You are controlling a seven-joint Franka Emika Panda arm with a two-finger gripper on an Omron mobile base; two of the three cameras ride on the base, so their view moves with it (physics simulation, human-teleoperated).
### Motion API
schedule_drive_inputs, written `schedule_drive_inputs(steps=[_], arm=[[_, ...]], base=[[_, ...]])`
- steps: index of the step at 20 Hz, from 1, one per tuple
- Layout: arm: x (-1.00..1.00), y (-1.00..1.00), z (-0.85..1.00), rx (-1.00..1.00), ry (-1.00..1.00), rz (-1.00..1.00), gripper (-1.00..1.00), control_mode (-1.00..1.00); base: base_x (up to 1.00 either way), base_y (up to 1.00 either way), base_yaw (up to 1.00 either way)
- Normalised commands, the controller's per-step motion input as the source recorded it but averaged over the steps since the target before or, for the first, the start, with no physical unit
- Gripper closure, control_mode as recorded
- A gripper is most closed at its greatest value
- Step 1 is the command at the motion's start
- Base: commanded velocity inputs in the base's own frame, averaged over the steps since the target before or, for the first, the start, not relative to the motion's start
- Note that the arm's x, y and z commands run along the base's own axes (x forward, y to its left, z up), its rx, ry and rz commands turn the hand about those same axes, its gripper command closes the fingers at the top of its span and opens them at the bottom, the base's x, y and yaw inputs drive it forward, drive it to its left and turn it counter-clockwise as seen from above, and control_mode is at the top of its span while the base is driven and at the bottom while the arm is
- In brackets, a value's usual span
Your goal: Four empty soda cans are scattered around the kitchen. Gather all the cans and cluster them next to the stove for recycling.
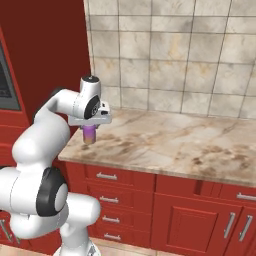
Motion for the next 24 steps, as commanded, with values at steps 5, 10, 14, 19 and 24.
schedule_drive_inputs(steps=[5, 10, 14, 19, 24], arm=[[0.0, 0.0, 0.0, 0.0, 0.0, 0.0, 1.0, 1.0], [0.0, 0.0, 0.0, 0.0, 0.0, 0.0, 1.0, 1.0], [0.0, 0.0, 0.0, 0.0, 0.0, 0.0, 1.0, 1.0], [0.0, 0.0, 0.0, 0.0, 0.0, 0.0, 1.0, 1.0], [0.0, 0.0, 0.0, 0.0, 0.0, 0.0, 1.0, 1.0]], base=[[-0.47, -0.2, 0.0], [-0.48, -0.21, 0.0], [-0.48, -0.21, 0.0], [-0.43, -0.19, 0.0], [-0.41, -0.18, 0.0]])
